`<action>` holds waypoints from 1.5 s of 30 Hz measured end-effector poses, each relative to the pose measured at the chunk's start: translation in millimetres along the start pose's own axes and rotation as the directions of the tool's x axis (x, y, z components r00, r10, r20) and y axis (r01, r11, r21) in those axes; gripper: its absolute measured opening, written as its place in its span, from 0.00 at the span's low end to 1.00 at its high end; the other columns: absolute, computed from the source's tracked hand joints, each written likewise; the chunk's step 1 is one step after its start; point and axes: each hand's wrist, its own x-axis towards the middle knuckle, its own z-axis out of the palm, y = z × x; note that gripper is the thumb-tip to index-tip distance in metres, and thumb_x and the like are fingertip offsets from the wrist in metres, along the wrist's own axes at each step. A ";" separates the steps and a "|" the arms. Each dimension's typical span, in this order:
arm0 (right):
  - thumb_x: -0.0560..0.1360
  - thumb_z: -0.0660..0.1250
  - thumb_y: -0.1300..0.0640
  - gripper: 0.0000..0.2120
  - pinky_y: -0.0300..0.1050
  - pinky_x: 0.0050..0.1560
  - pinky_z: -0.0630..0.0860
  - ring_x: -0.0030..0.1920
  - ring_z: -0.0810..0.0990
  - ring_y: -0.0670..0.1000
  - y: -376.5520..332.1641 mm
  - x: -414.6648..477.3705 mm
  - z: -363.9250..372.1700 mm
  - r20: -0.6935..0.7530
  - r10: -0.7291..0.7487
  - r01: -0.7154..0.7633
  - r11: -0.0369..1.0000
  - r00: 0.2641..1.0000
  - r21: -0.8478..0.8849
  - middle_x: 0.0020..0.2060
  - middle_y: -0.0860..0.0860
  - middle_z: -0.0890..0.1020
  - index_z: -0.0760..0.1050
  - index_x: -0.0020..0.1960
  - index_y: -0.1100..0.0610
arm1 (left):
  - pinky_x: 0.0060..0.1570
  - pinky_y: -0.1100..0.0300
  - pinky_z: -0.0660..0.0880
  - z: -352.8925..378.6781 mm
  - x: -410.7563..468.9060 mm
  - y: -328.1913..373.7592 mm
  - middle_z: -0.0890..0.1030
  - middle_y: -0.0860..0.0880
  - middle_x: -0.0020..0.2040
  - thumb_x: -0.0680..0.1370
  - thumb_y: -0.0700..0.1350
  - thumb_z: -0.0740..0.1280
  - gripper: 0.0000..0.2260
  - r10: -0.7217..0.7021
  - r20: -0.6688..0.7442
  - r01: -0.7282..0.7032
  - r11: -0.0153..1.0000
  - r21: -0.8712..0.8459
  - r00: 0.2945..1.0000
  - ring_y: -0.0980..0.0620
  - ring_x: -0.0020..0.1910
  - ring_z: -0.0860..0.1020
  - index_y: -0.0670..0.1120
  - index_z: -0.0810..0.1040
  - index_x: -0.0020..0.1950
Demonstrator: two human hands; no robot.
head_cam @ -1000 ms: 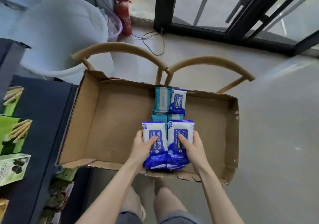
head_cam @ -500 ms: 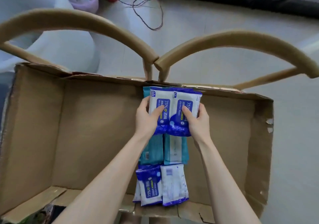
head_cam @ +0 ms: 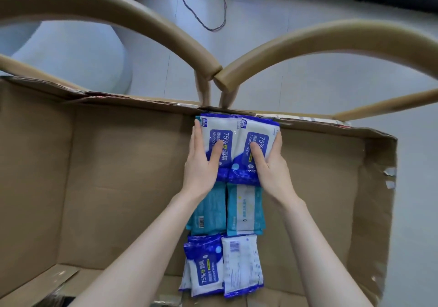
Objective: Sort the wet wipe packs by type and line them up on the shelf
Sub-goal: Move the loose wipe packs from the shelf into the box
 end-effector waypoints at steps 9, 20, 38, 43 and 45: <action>0.78 0.61 0.49 0.19 0.48 0.57 0.71 0.59 0.73 0.53 -35.0 -60.0 -23.3 -0.039 -0.066 0.042 0.899 0.997 -0.437 0.64 0.51 0.73 0.67 0.66 0.55 | 0.53 0.63 0.71 -46.8 -56.5 26.3 0.76 0.50 0.63 0.80 0.47 0.63 0.16 -0.018 0.069 0.000 0.968 0.250 0.997 0.56 0.60 0.73 0.47 0.70 0.67; 0.80 0.59 0.50 0.17 0.41 0.61 0.67 0.63 0.70 0.48 -175.0 -250.2 -7.2 0.256 -0.510 0.567 0.679 0.821 -0.465 0.65 0.48 0.73 0.69 0.67 0.54 | 0.60 0.52 0.71 -182.3 -269.0 83.3 0.78 0.53 0.57 0.79 0.48 0.62 0.13 0.178 -0.185 -0.099 0.923 0.372 0.966 0.55 0.56 0.75 0.49 0.75 0.63; 0.79 0.61 0.51 0.13 0.44 0.55 0.72 0.58 0.75 0.49 -302.0 -590.8 201.7 0.528 -0.835 0.988 0.143 0.155 -0.064 0.57 0.47 0.77 0.75 0.61 0.55 | 0.50 0.63 0.74 -405.5 -658.4 -16.1 0.79 0.60 0.49 0.78 0.46 0.66 0.09 0.302 -0.868 -0.011 0.946 0.324 0.394 0.61 0.50 0.77 0.49 0.78 0.57; 0.79 0.62 0.53 0.12 0.40 0.47 0.68 0.50 0.77 0.49 -361.8 -623.4 250.4 0.501 -0.861 0.996 0.092 0.088 -0.018 0.55 0.48 0.78 0.76 0.59 0.55 | 0.48 0.61 0.74 -479.0 -677.7 -19.1 0.80 0.56 0.46 0.76 0.50 0.62 0.12 0.337 -0.902 -0.018 0.938 0.345 0.272 0.59 0.47 0.78 0.47 0.79 0.54; 0.79 0.62 0.52 0.13 0.42 0.50 0.70 0.55 0.76 0.51 -386.4 -627.2 273.2 0.496 -0.865 0.997 0.072 0.071 -0.017 0.56 0.49 0.78 0.76 0.60 0.56 | 0.48 0.58 0.74 -510.3 -672.1 -24.7 0.80 0.54 0.47 0.77 0.48 0.64 0.10 0.326 -0.909 -0.007 0.942 0.336 0.260 0.56 0.47 0.78 0.46 0.79 0.54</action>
